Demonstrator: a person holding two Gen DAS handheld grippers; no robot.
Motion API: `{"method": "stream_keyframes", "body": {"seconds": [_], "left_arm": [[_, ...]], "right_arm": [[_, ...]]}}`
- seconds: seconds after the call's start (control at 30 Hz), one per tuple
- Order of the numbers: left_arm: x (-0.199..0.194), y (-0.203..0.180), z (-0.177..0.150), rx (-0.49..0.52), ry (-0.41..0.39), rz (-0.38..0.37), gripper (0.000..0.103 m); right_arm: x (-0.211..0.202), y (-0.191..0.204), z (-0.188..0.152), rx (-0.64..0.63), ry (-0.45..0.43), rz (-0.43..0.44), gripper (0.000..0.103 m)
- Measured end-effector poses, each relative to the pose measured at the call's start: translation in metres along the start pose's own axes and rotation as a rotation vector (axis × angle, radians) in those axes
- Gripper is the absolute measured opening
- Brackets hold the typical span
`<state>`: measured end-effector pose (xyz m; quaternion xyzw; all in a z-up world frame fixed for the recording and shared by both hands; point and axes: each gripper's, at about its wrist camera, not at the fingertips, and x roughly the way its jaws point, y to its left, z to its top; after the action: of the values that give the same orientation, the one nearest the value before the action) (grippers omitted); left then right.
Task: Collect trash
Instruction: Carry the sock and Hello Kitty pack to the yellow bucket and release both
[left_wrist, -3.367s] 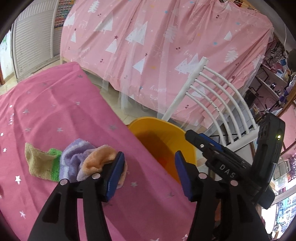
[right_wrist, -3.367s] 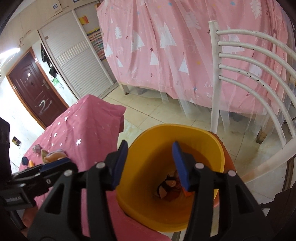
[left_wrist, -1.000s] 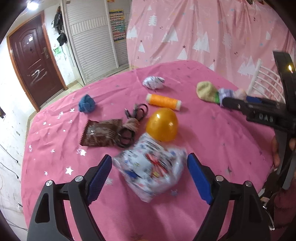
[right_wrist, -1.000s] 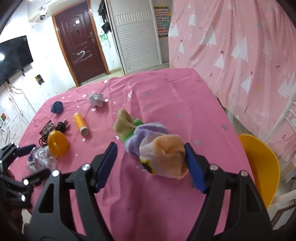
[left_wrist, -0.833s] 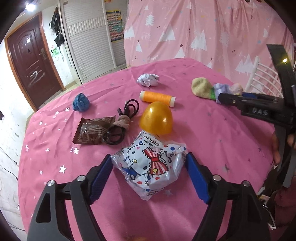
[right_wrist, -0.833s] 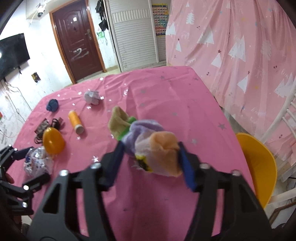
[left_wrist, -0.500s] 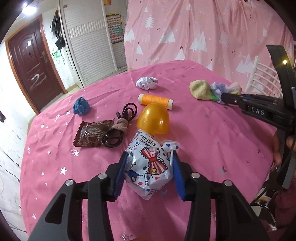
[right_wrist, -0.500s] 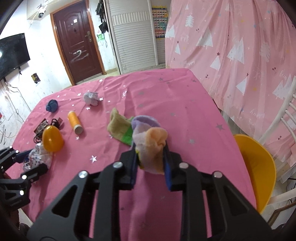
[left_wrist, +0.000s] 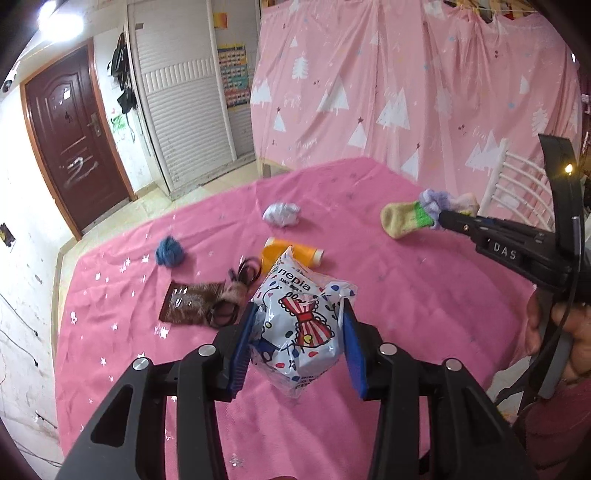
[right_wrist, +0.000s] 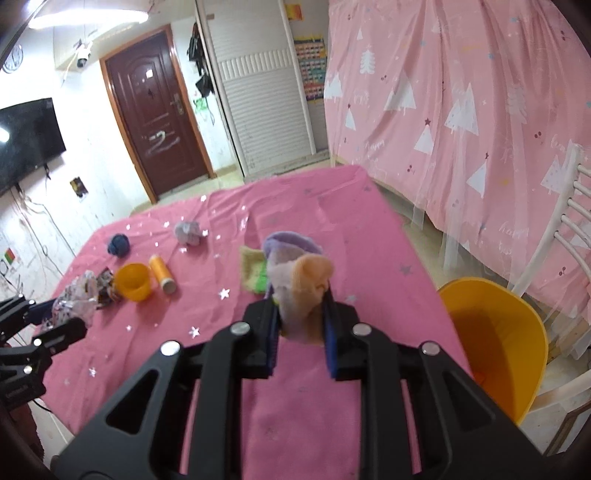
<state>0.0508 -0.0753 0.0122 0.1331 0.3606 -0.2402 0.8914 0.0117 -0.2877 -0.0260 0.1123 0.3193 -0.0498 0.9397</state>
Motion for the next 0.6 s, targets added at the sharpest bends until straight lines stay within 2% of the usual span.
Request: {"method": "stream_keyframes", "body": {"seconds": [0.3,0.6], "left_arm": [[-0.006,-0.034,0.029,0.029,-0.045,-0.043,0.038],[0.009,-0.086,0.051,0.063,-0.036,-0.102,0.038]], "right_arm": [[-0.035,-0.037,0.009,0.069,-0.093,-0.041,0.019],[-0.059,-0.084,0.011,0.144,-0.149,-0.106,0.019]]}}
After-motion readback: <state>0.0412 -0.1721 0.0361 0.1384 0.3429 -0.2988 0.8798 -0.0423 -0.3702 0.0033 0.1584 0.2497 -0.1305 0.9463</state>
